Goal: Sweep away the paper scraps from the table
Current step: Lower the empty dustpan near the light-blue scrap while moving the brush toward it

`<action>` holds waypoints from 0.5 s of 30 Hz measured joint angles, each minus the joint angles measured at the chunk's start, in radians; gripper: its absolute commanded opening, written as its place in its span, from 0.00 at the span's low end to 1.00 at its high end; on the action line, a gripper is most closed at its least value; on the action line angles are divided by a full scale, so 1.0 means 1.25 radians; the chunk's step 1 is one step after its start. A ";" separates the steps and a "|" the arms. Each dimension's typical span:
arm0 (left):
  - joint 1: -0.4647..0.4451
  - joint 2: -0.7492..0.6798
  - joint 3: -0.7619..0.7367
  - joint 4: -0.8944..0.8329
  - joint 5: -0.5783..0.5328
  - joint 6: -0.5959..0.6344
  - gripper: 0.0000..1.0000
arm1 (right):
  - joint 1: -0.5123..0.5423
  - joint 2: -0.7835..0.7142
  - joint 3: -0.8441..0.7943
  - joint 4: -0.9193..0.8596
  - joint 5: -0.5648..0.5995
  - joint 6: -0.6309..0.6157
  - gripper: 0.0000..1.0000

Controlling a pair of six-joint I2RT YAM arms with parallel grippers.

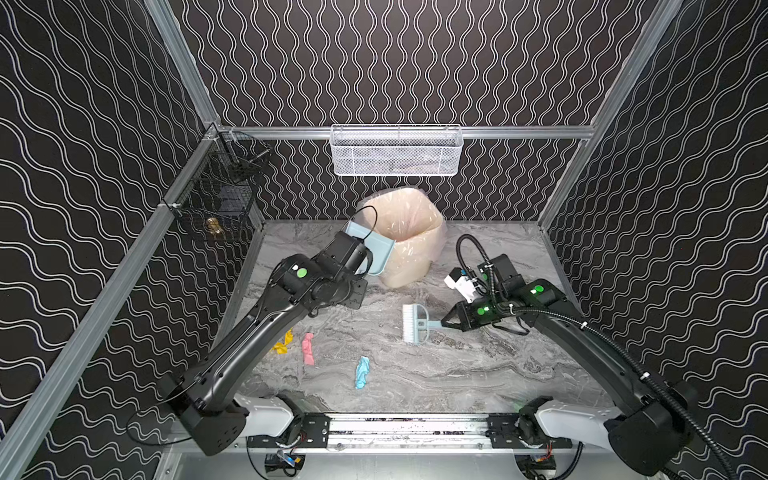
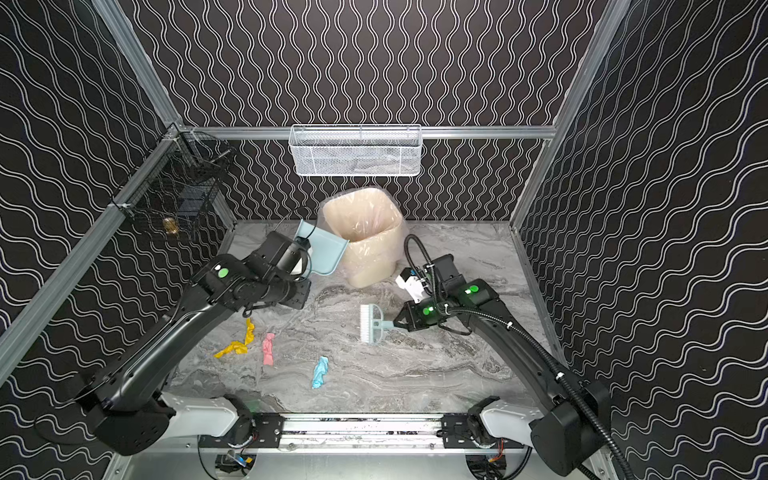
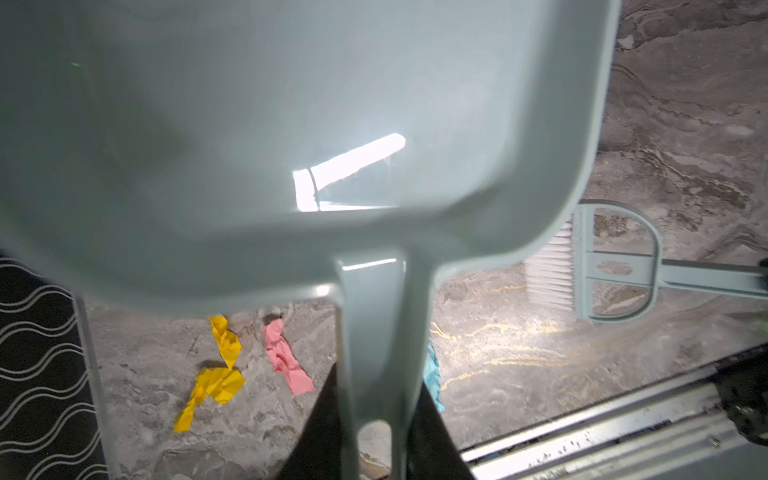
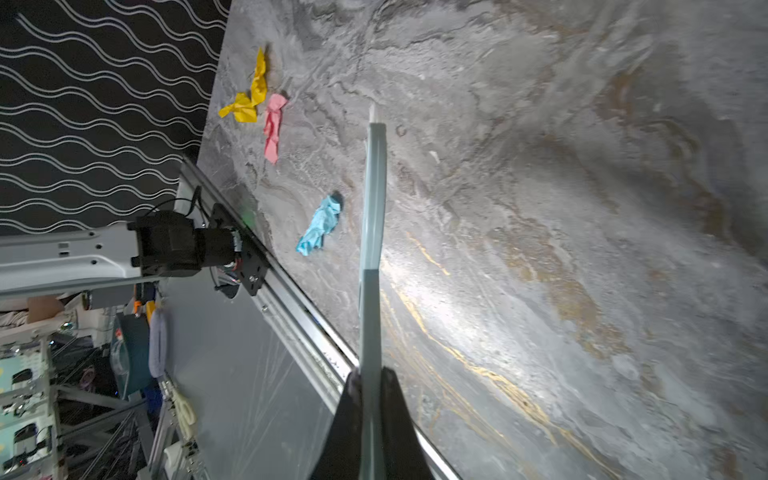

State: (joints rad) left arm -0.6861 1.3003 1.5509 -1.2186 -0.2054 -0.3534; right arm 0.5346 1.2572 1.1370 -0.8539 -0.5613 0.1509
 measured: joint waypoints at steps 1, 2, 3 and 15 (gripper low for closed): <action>-0.001 -0.013 -0.008 -0.010 0.007 -0.012 0.00 | 0.019 0.012 0.016 0.005 0.002 0.007 0.00; -0.001 -0.027 -0.016 -0.023 0.013 -0.025 0.00 | 0.043 0.029 0.031 0.016 0.002 0.016 0.00; -0.001 -0.038 -0.025 -0.034 0.017 -0.034 0.00 | 0.066 0.042 0.039 0.025 0.000 0.017 0.00; 0.003 -0.119 -0.126 -0.111 0.014 -0.134 0.00 | 0.215 0.171 0.016 0.137 -0.098 0.056 0.00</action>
State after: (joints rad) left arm -0.6827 1.1519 1.3933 -1.3571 -0.1883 -0.5213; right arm 0.8040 1.4708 1.1572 -0.6827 -0.6834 0.2207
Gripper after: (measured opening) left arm 0.215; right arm 0.087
